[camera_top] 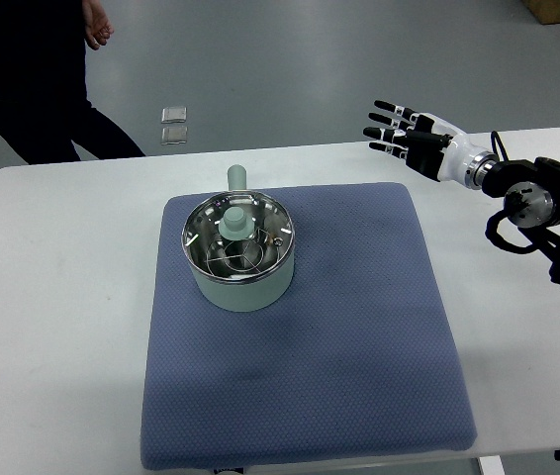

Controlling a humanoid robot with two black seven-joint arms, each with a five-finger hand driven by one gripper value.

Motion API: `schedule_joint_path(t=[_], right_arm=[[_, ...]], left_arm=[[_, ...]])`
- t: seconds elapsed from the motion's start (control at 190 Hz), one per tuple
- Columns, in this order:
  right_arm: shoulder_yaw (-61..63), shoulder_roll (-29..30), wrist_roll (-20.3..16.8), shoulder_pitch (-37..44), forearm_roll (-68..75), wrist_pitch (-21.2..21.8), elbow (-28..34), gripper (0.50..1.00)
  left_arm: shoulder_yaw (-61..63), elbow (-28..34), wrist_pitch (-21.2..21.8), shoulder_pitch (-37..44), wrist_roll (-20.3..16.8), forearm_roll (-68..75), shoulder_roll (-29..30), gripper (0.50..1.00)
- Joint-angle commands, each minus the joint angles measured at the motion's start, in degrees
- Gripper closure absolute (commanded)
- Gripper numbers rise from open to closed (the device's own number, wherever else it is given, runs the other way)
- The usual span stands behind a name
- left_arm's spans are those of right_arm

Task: Open lid and place right of pot
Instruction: 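Move the right hand over the pot toward the lid knob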

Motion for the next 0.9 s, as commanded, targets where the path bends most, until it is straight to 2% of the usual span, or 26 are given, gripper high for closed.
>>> schedule_joint_path(t=[0.0, 0.215, 0.22, 0.257, 0.436, 0.441, 0.556, 0.709, 0.892], right_arm=[[-0.43, 0.32, 0.10, -0.15, -0.36, 0.06, 0.09, 0.560], [-0.61, 0.50, 2.39, 0.02, -6.25, 0.41, 1.15, 0.560], [-0.61, 0.76, 3.87, 0.28, -9.82, 0.41, 2.36, 0.560], [-0.61, 0.76, 4.76, 0.37, -11.96, 0.41, 3.25, 0.560], [-0.52, 0.76, 6.61, 3.36, -19.96, 0.33, 5.89, 0.560], [-0.78, 0.94, 7.13, 4.49, -23.88, 0.41, 6.68, 0.560], [-0.87, 1.03, 8.98, 7.32, -37.63, 0.33, 8.97, 0.562], [-2.10, 0.94, 14.69, 11.35, -57.13, 1.73, 13.10, 0.564], [-10.36, 2.96, 16.36, 19.35, -65.84, 1.73, 13.54, 0.564]], left_arm=[[0.00, 0.00, 0.08, 0.00, 0.06, 0.00, 0.00, 0.500], [-0.08, 0.08, 0.17, 0.00, 0.06, -0.09, 0.00, 0.500], [-0.08, 0.08, 0.17, 0.00, 0.06, -0.09, 0.00, 0.500], [-0.08, 0.08, 0.17, 0.00, 0.06, -0.09, 0.00, 0.500], [0.09, 0.17, 0.08, 0.09, 0.06, -0.09, 0.00, 0.500], [0.18, 0.00, 0.17, 0.00, 0.06, -0.09, 0.00, 0.500], [0.18, 0.00, 0.08, -0.26, 0.06, -0.09, 0.00, 0.500], [0.18, 0.00, 0.08, -0.26, 0.06, -0.09, 0.00, 0.500], [0.18, 0.00, 0.17, -0.26, 0.06, -0.09, 0.00, 0.500]])
